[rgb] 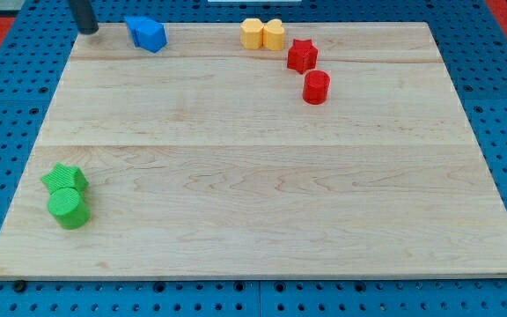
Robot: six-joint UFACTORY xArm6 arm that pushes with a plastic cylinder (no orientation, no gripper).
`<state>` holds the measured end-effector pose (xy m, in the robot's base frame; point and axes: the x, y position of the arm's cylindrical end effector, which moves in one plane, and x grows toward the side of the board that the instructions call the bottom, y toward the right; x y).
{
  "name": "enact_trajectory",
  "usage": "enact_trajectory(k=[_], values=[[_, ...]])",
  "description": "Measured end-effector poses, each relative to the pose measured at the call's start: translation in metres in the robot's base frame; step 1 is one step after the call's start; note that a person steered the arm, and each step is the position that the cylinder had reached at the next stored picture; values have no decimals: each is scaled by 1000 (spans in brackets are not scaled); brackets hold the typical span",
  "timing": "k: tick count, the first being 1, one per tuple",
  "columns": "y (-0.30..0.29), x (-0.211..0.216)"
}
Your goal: Separate the blue cube from the blue triangle
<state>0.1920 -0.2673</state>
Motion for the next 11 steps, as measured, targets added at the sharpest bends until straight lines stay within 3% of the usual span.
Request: enact_trajectory(k=[2,4,11], values=[[10,-1],[96,2],[118,58]])
